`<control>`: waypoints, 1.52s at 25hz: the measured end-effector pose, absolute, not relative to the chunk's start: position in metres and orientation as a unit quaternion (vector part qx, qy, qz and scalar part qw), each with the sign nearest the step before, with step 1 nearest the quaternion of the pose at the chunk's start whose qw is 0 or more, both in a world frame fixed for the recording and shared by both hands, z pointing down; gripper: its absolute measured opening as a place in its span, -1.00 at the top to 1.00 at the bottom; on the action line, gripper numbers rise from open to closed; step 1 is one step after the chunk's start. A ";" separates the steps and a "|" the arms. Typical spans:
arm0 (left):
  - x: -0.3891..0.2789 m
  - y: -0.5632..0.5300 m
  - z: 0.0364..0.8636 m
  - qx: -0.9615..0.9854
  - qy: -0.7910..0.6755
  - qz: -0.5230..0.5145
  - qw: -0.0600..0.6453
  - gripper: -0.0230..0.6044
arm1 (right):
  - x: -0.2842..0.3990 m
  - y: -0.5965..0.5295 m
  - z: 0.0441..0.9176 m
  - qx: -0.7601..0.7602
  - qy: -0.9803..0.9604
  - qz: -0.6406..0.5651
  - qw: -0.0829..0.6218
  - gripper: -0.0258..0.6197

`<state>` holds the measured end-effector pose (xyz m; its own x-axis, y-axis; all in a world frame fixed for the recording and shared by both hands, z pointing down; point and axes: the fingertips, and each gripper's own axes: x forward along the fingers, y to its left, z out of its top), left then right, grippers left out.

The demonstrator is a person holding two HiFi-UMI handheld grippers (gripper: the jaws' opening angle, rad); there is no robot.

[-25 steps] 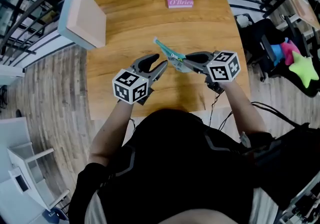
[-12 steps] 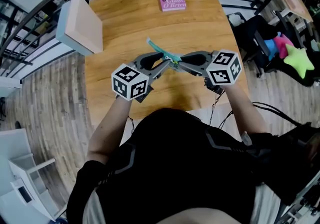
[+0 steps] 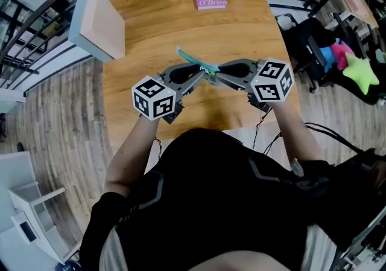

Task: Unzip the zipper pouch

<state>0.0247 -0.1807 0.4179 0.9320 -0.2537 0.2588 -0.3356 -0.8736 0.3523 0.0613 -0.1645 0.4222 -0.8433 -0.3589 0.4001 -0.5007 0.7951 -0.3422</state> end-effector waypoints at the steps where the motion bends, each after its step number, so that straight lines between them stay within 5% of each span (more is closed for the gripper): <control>1: 0.024 -0.181 0.417 0.963 -0.150 0.097 0.203 0.60 | 0.060 -0.164 0.421 0.226 -0.936 0.221 0.157 0.76; 17: 0.014 -0.156 0.389 0.965 -0.039 0.008 0.259 0.71 | 0.061 -0.152 0.405 0.181 -0.951 0.211 0.133 0.76; 38: 0.013 -0.171 0.407 0.956 -0.098 0.055 0.272 0.70 | 0.057 -0.161 0.413 0.192 -0.945 0.215 0.156 0.76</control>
<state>0.0135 -0.1710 0.4075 0.9750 -0.1569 0.1575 -0.2163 -0.8334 0.5086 0.0573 -0.1610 0.4129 -0.8775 -0.2955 0.3776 -0.4297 0.8342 -0.3457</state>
